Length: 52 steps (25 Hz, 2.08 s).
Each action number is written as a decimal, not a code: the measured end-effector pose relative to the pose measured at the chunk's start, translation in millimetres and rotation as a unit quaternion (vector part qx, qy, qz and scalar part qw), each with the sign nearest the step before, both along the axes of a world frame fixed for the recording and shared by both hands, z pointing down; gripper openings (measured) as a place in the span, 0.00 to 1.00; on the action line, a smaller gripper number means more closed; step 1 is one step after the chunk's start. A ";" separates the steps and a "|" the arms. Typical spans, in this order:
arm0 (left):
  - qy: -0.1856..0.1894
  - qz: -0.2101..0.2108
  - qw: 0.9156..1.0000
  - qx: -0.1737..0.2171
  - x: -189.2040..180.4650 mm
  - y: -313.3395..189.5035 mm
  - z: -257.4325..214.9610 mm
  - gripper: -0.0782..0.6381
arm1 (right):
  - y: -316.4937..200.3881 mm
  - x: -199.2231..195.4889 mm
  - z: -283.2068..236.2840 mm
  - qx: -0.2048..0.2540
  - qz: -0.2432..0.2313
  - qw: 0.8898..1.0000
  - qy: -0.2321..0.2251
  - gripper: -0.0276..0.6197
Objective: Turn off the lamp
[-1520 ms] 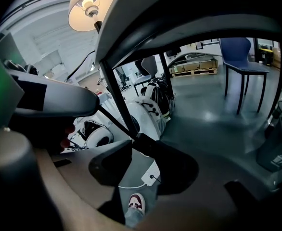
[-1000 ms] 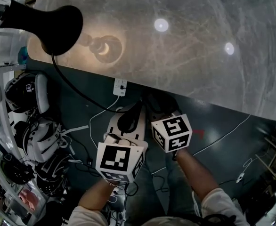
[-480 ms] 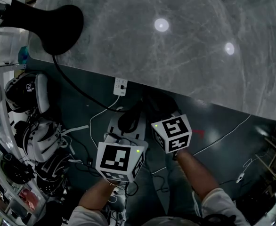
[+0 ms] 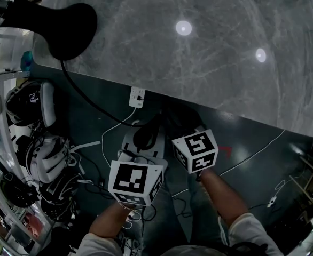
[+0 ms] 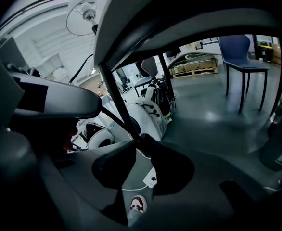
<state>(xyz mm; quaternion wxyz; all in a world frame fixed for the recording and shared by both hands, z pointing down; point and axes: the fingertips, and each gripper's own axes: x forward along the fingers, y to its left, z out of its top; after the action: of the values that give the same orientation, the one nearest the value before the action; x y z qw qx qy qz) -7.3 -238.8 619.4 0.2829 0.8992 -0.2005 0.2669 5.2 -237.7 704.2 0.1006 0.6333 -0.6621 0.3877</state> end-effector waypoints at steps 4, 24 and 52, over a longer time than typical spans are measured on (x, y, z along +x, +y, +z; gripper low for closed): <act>-0.002 -0.001 1.000 -0.004 3.0 0.7 4.5 0.14 | 2.9 3.0 4.7 -0.005 -0.001 1.000 -0.003 0.18; -0.047 -0.027 0.998 0.011 -6.0 -21.6 42.6 0.14 | 5.4 6.4 7.8 -0.006 0.002 1.000 -0.007 0.13; -0.035 -0.164 0.970 0.176 -22.6 -150.1 103.6 0.14 | 29.9 28.2 14.3 -0.020 0.035 0.999 -0.010 0.05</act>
<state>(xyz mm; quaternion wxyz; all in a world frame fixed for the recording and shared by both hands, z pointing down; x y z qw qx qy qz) -29.9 -388.8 723.0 0.1532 0.8796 -0.3991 0.2088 33.5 -207.8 718.5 0.0936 0.6499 -0.6327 0.4106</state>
